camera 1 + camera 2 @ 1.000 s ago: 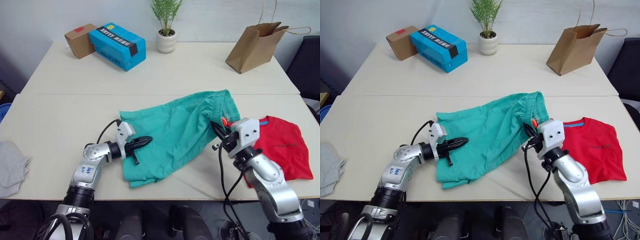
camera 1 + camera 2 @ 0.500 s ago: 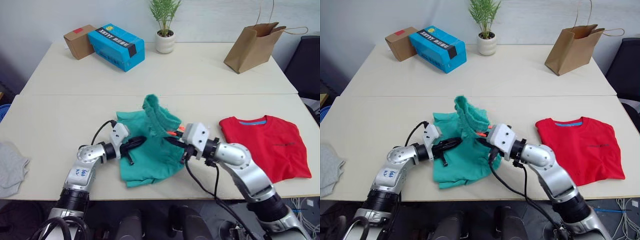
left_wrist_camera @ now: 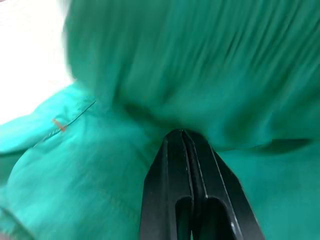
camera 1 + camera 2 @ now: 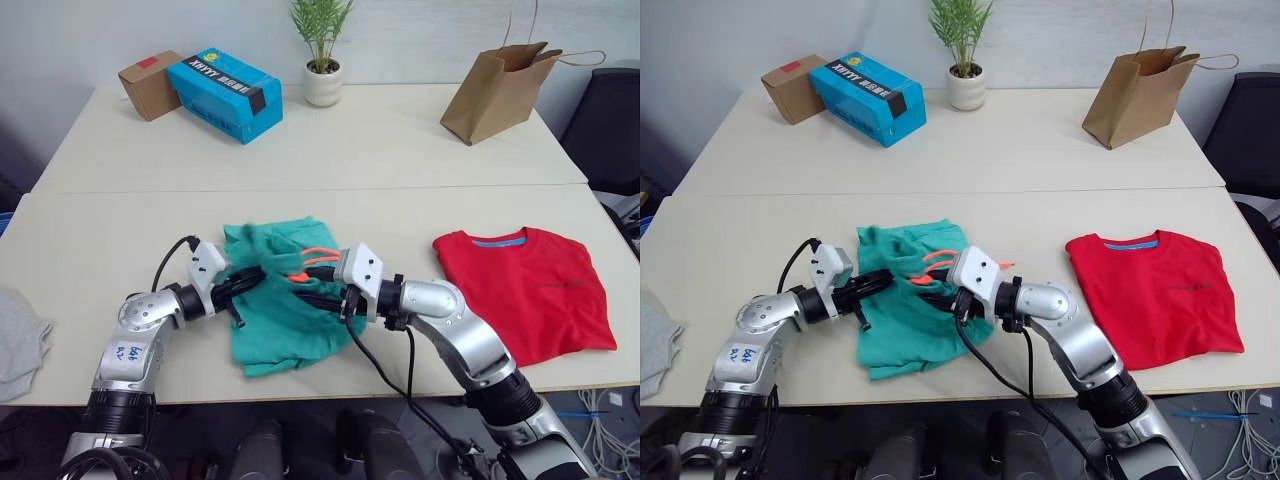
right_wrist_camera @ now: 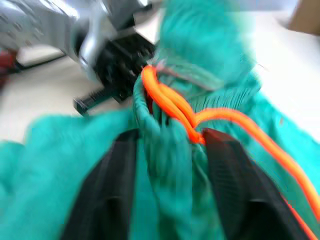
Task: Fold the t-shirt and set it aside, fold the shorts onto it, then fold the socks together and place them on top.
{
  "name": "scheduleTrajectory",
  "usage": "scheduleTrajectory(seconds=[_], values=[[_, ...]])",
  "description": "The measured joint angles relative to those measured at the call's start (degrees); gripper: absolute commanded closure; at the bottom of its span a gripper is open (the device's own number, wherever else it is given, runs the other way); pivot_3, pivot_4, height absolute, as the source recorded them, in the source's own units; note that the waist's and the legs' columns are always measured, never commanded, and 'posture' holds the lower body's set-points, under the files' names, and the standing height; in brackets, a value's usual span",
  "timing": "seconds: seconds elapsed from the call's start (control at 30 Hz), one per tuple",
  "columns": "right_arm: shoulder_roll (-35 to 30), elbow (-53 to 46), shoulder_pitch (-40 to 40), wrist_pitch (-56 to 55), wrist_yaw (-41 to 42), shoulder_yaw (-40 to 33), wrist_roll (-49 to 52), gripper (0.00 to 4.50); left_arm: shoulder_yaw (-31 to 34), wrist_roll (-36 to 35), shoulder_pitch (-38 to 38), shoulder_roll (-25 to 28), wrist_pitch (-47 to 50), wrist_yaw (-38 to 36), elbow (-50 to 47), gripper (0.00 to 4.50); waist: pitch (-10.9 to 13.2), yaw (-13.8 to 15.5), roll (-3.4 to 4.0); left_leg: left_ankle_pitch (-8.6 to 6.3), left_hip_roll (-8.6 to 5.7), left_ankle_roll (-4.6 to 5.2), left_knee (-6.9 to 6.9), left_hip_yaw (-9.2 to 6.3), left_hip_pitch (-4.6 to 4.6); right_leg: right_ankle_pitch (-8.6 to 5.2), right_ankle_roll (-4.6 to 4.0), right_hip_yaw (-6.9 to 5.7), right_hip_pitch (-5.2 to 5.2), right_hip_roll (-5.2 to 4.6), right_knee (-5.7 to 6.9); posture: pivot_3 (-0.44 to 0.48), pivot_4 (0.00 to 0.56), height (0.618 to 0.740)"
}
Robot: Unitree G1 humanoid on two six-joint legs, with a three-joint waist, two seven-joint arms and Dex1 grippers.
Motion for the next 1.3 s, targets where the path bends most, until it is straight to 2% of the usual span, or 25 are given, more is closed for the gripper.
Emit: scheduleTrajectory(seconds=[0.13, 0.3, 0.4, 0.47, 0.57, 0.67, 0.77, 0.87, 1.03, 1.17, 1.3], values=[[-1.15, -1.58, -4.00, 11.30, 3.72, -2.55, 9.10, 0.05, 2.64, -0.77, 2.01, 4.59, -0.80, -1.82, -2.33, 4.50, 0.02, -0.30, 0.03, -0.02, 0.02, 0.00, 0.00, 0.00, 0.01, 0.01, -0.04, 0.00, -0.04, -0.01, 0.01, 0.000, 0.150, 0.740], [-4.13, -2.50, -5.77, 19.26, 7.61, -7.24, 17.75, 0.01, 7.42, -2.48, 10.34, 11.34, 1.13, -5.50, -5.18, 4.50, 0.04, -0.31, 0.07, -0.12, 0.04, 0.04, -0.03, 0.00, -0.04, -0.03, -0.11, -0.02, -0.06, -0.03, -0.07, 0.000, 0.150, 0.740], [-5.99, 0.01, -5.41, 16.47, 9.37, -10.04, 16.95, 0.61, 12.86, -5.46, 14.55, 14.14, 4.20, -6.77, -6.63, 4.50, 0.05, -0.13, 0.09, -0.17, 0.03, 0.06, -0.02, 0.01, -0.05, -0.03, -0.11, -0.01, -0.07, -0.04, -0.12, 0.000, 0.150, 0.740], [-5.62, 2.49, -5.32, 12.65, 9.46, -10.58, 14.97, 1.34, 15.91, -8.63, 14.81, 14.94, 7.32, -7.12, -7.65, 4.50, 0.06, 0.03, 0.10, -0.17, 0.03, 0.05, -0.02, 0.01, -0.04, -0.03, -0.11, -0.02, -0.07, -0.04, -0.10, 0.000, 0.150, 0.740], [-3.09, 8.87, -5.06, 1.82, 8.35, -9.00, 7.23, 2.33, 18.15, -18.65, 11.58, 14.86, 16.61, -6.69, -11.60, 4.50, 0.06, 0.26, 0.09, -0.13, -0.02, 0.02, -0.01, 0.01, -0.05, -0.01, -0.08, -0.01, -0.05, -0.06, -0.07, 0.000, 0.150, 0.740], [-0.61, 15.37, -4.72, -8.68, 7.60, -4.28, -1.30, 3.41, 15.24, -22.82, 3.50, 13.04, 21.09, -5.54, -13.62, 4.50, 0.06, 0.12, 0.10, 0.03, -0.09, -0.18, 0.00, 0.12, 0.00, 0.03, -0.01, 0.08, -0.04, -0.08, -0.01, 0.000, 0.150, 0.740], [1.76, 20.80, -4.13, -16.25, 6.59, -1.43, -6.86, 4.48, 7.12, -18.73, -3.78, 9.51, 19.48, -4.95, -11.41, 4.50, 0.06, 0.06, 0.09, 0.11, -0.11, -0.27, 0.00, 0.25, 0.02, 0.05, 0.03, 0.14, -0.05, -0.05, 0.01, 0.000, 0.150, 0.740], [3.85, 25.55, -3.69, -21.70, 4.95, 0.59, -11.25, 4.48, -1.40, -12.83, -10.09, 2.96, 16.00, -4.47, -4.42, 4.50, 0.05, -0.12, 0.08, 0.11, -0.10, -0.24, 0.05, 0.39, 0.02, 0.07, 0.05, 0.26, -0.08, 0.01, 0.03, 0.000, 0.150, 0.740], [6.75, 29.87, -3.57, -25.61, 1.75, 1.10, -15.70, 4.48, -9.72, -4.83, -14.90, -4.13, 10.21, -4.06, 6.60, 4.50, 0.06, -1.10, 0.07, 0.11, -0.01, -0.26, 0.20, 0.45, 0.00, 0.06, 0.05, 0.29, -0.12, 0.07, 0.10, 0.000, 0.150, 0.740], [7.25, 29.55, -2.67, -25.88, 1.89, 1.22, -16.72, 4.48, -11.64, 0.28, -15.13, -7.53, 5.16, -0.75, 14.04, 4.50, 0.07, -1.52, 0.06, 0.06, 0.07, -0.21, 0.50, 0.45, -0.04, 0.06, 0.05, 0.31, -0.12, 0.08, 0.23, 0.000, 0.150, 0.740], [5.60, 24.48, 0.84, -23.37, 4.00, 1.19, -16.13, 4.48, -8.75, 2.55, -16.73, -9.80, 0.07, 4.76, 19.56, 4.50, 0.06, -1.22, 0.06, -0.09, 0.05, -0.04, 0.64, 0.41, 0.01, 0.08, 0.03, 0.32, -0.09, 0.00, 0.42, 0.000, 0.150, 0.740]])
